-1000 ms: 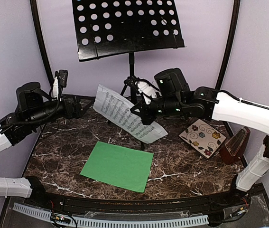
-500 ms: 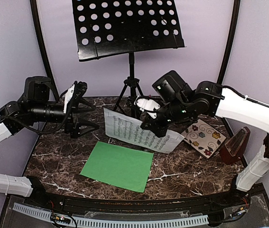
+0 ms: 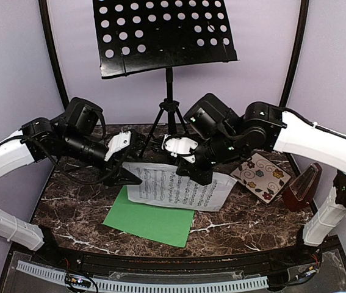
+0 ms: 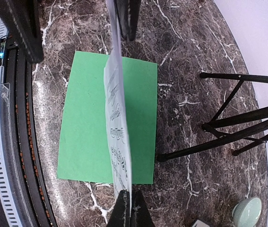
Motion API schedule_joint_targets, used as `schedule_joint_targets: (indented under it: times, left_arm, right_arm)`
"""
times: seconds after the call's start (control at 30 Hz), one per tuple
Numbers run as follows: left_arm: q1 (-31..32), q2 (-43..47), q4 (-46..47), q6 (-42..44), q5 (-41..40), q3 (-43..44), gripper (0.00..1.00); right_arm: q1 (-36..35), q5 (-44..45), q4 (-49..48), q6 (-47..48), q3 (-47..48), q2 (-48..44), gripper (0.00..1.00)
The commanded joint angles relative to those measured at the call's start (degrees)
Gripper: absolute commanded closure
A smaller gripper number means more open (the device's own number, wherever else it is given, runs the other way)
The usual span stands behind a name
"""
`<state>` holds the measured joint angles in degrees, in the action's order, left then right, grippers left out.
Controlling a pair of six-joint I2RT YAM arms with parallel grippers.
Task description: Set up the instrument practice props
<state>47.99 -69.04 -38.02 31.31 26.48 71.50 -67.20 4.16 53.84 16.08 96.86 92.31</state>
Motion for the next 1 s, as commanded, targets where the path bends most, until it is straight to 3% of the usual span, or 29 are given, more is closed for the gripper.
schedule_joint_targets:
  times: [0.0, 0.07, 0.13, 0.2, 0.33, 0.43, 0.5, 0.6, 0.67, 0.73, 0.8, 0.87, 0.97]
  left_arm:
    - [2.93, -1.21, -2.59, 2.40, -3.26, 2.02, 0.58]
    - [3.64, -1.36, -1.12, 1.98, -4.02, 1.40, 0.72]
    - [4.06, -1.13, 1.49, 1.16, -4.72, 0.01, 0.78]
    - [4.52, -1.03, 3.34, 0.47, -4.65, -0.98, 0.79]
    - [5.07, -1.51, 6.22, -0.51, -4.79, -2.21, 0.70]
    - [5.48, -2.33, 5.87, -0.30, -5.78, -2.39, 0.74]
    - [5.56, -2.57, 5.43, -0.33, -6.27, -2.45, 0.80]
    - [5.55, -0.55, 7.86, -1.27, -6.31, -4.03, 1.00]
    - [5.54, 2.11, 11.12, -2.99, -5.43, -5.98, 1.00]
    - [5.47, 4.82, 14.42, -4.23, -4.44, -8.37, 1.00]
    - [5.13, 6.52, 16.39, -5.43, -3.23, -9.20, 1.00]
    - [4.23, 6.89, 16.26, -6.60, -1.65, -9.05, 1.00]
    - [2.24, 6.89, 15.81, -8.16, 2.39, -8.69, 1.00]
  right_arm:
    - [-0.87, 0.62, 0.42, 0.61, 1.00, 0.84, 1.00]
    - [-0.92, 0.20, -0.35, 0.63, 0.33, 0.79, 1.00]
    - [-1.06, -0.56, -1.44, 0.34, -0.51, 0.79, 1.00]
    - [-1.23, -1.30, -2.10, 0.19, -1.09, 0.89, 1.00]
    - [-1.49, -2.39, -2.37, 0.12, -1.14, 1.21, 1.00]
    - [-1.53, -2.95, -2.94, 0.10, -1.26, 0.83, 1.00]
    - [-1.48, -3.26, -4.30, -0.05, -2.08, -0.34, 1.00]
    - [-1.51, -3.50, -8.85, -0.31, -6.72, -4.40, 1.00]
    - [-1.45, -2.95, -14.11, -0.94, -11.74, -8.03, 0.83]
    - [-1.40, -1.12, -21.90, -2.85, -17.37, -12.64, 0.43]
    - [-1.00, 0.68, -28.03, -4.38, -22.82, -16.55, 0.15]
    - [0.02, 0.90, -32.86, -5.45, -27.56, -20.16, 0.05]
    - [2.05, -0.38, -37.80, -7.69, -34.86, -25.06, 0.02]
